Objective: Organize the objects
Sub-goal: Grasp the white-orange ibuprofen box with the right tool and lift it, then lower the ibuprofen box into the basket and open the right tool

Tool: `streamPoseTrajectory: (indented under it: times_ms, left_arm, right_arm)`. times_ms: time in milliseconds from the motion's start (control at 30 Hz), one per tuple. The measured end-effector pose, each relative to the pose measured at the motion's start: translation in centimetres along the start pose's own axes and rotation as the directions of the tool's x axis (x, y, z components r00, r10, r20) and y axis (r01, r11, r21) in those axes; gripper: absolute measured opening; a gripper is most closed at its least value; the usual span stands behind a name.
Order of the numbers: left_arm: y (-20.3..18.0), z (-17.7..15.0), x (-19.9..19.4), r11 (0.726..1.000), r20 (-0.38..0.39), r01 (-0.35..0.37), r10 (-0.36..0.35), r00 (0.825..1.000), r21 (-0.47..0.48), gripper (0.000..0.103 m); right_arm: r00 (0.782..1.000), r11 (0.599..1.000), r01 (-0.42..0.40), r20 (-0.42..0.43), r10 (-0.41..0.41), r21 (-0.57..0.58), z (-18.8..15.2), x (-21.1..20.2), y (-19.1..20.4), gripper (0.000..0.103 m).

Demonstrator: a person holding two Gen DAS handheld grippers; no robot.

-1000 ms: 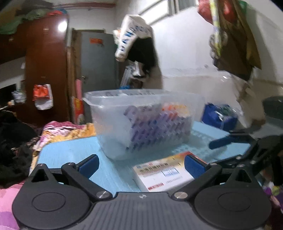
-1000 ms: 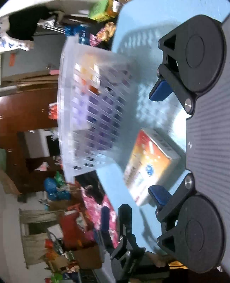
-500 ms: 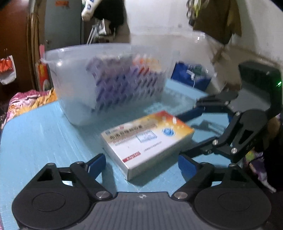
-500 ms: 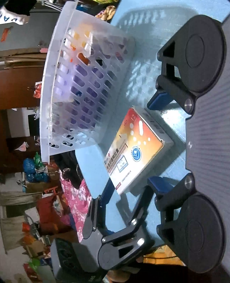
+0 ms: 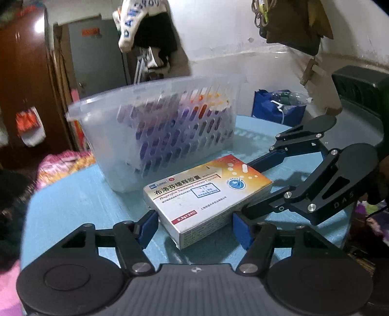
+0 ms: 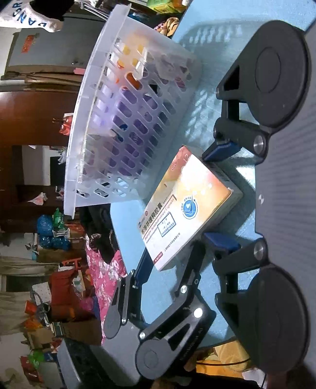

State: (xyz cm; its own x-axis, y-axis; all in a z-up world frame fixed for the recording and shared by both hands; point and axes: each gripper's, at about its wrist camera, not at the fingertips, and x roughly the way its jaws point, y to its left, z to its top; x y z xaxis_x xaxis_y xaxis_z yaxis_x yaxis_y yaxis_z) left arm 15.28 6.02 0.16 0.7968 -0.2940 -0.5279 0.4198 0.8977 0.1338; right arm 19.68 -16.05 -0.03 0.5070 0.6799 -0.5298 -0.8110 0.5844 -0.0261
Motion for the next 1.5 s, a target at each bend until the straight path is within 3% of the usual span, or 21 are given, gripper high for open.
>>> streamPoseTrajectory:
  times_ms: [567,733,900,1000,1133,1367,1433,1500]
  left_arm:
    - [-0.9,0.4,-2.1,0.999,0.127,-0.031,0.032,0.991,-0.012,0.065]
    - [-2.2,2.9,-4.6,0.998,0.209,-0.065,0.059,0.976,0.023,0.065]
    - [-2.4,8.1,-5.9,0.992,0.280,-0.115,0.094,0.955,0.059,0.065]
    - [-1.4,11.3,-5.1,0.991,0.297,-0.121,0.098,0.950,0.061,0.065]
    - [0.6,14.4,-2.2,0.995,0.279,-0.094,0.083,0.957,0.025,0.064]
    - [3.6,15.8,4.0,0.997,0.209,-0.056,0.066,0.976,-0.057,0.064]
    - [4.4,15.8,5.0,0.994,0.208,-0.066,0.082,0.975,-0.086,0.067]
    - [5.4,15.5,5.6,0.983,0.196,-0.107,0.135,0.971,-0.146,0.096]
  right_arm:
    - [0.996,0.999,0.041,0.081,-0.041,-0.004,0.6,-1.6,0.7,0.062]
    - [0.985,0.996,0.083,0.152,-0.078,-0.028,2.8,-4.6,1.1,0.061]
    - [0.968,0.985,0.157,0.209,-0.140,-0.069,7.3,-7.2,-0.2,0.061]
    - [0.962,0.977,0.195,0.211,-0.174,-0.084,10.3,-7.2,-2.2,0.061]
    - [0.960,0.971,0.219,0.196,-0.198,-0.095,12.8,-5.2,-4.9,0.061]
    - [0.962,0.968,0.237,0.157,-0.222,-0.079,13.5,-0.3,-8.3,0.061]
    - [0.960,0.970,0.237,0.171,-0.223,-0.060,13.0,0.3,-9.0,0.067]
    - [0.953,0.958,0.278,0.144,-0.265,-0.075,12.3,0.8,-9.1,0.098]
